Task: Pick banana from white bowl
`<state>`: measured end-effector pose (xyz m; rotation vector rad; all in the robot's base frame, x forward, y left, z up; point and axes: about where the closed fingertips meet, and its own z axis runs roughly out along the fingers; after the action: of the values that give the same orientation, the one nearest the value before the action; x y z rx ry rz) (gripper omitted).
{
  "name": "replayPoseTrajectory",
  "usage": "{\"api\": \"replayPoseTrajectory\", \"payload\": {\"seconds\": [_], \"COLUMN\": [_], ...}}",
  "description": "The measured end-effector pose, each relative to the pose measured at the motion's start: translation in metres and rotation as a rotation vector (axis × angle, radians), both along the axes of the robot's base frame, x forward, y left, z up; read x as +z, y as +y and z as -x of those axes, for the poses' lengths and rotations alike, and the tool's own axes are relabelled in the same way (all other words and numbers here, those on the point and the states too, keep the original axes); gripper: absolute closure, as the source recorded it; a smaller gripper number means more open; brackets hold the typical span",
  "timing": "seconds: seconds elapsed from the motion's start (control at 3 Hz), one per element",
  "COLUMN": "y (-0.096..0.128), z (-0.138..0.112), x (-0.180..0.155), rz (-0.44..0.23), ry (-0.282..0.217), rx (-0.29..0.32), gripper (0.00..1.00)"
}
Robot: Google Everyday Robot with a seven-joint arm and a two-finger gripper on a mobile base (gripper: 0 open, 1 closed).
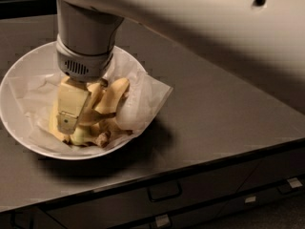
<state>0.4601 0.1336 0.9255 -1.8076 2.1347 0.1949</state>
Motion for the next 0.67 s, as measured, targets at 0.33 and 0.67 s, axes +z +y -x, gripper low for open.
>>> {"api": "replayPoseTrajectory", "payload": {"seconds": [0.33,0.67], "y": [0.024,0.0239], "z": [-0.0065,-0.0065], "x": [0.0005,0.0005], "rz": [-0.017,-0.017], "ry": [0.03,0.03], "rx": [-0.054,-0.054], "gripper": [0.0,0.0]}}
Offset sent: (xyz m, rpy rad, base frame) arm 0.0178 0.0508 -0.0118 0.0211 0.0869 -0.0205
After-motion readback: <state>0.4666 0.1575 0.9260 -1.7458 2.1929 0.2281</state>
